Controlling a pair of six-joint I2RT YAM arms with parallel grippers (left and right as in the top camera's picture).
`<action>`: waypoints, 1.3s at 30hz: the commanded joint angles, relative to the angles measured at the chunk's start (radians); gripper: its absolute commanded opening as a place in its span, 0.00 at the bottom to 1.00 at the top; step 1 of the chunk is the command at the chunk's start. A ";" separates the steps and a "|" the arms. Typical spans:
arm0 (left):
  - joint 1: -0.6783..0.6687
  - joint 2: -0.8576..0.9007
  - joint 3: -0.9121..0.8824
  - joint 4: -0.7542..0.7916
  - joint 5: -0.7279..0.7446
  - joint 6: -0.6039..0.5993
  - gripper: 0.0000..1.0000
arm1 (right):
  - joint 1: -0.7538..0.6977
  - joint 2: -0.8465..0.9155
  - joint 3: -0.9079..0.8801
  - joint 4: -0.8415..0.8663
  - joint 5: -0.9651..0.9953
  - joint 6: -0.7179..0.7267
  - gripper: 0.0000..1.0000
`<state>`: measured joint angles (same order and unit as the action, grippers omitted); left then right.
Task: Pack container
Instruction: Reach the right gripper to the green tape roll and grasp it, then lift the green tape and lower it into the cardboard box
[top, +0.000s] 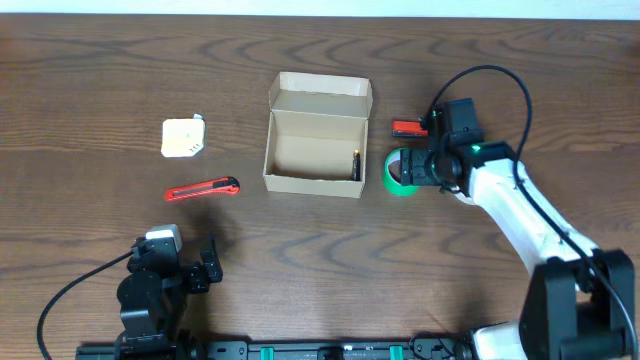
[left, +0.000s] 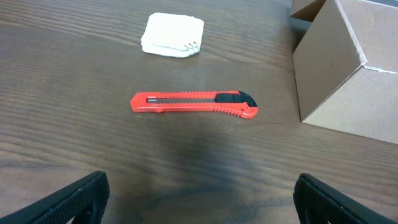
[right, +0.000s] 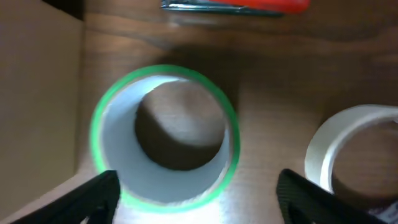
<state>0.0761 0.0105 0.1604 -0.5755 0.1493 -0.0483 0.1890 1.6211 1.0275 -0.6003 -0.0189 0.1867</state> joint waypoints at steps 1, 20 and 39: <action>0.004 -0.006 -0.008 0.001 -0.008 0.011 0.95 | -0.007 0.050 0.023 0.031 0.049 -0.009 0.72; 0.004 -0.006 -0.008 0.001 -0.008 0.011 0.95 | 0.008 0.143 0.278 -0.126 0.094 -0.009 0.01; 0.004 -0.006 -0.008 0.001 -0.008 0.011 0.95 | 0.400 0.280 0.694 -0.184 0.211 0.134 0.01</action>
<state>0.0761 0.0101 0.1604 -0.5755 0.1493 -0.0483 0.5518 1.8229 1.7126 -0.7712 0.1150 0.2352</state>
